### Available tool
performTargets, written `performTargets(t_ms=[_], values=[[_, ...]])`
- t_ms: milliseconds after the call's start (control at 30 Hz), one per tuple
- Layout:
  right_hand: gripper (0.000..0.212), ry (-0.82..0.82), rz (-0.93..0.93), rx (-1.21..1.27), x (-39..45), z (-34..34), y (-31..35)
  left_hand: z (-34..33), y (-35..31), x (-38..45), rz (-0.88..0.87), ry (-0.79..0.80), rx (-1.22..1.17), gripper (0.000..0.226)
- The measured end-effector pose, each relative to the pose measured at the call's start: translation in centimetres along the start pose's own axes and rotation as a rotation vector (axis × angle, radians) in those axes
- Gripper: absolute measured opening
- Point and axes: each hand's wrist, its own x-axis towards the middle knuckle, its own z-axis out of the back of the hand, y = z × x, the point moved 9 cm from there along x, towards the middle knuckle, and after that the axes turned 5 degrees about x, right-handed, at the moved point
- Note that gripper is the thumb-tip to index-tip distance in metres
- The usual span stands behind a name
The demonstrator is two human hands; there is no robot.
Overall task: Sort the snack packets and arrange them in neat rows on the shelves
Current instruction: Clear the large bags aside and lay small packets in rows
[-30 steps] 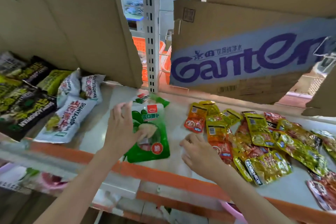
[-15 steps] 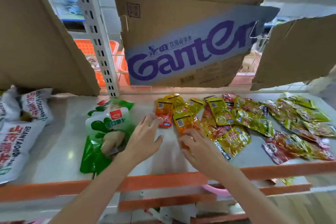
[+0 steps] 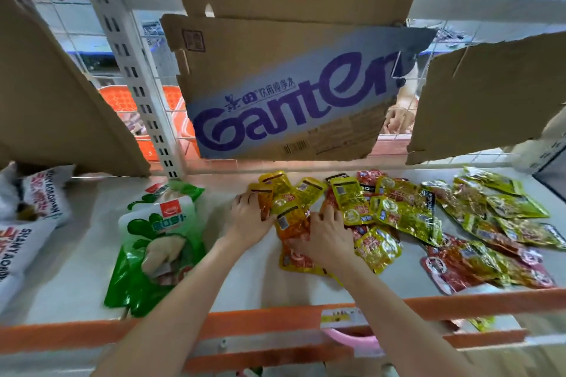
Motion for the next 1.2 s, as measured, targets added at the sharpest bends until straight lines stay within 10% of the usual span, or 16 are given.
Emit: performTargets(t_ms=[333,600,1200], values=[[0.054,0.004,0.04,0.382,-0.4,1.5,-3.4,1.5,-0.1,-3.0,-0.039,-0.03,-0.002,0.029],[0.048,0.052,0.053,0.892,-1.5,2.7,-5.9,-0.1,4.5,-6.9,0.34,-0.068,-0.852,0.022],[0.022,-0.11,0.112,1.295,-3.7,0.1,-6.3,-0.3,4.1,-10.0,0.374,-0.181,-1.234,0.019]])
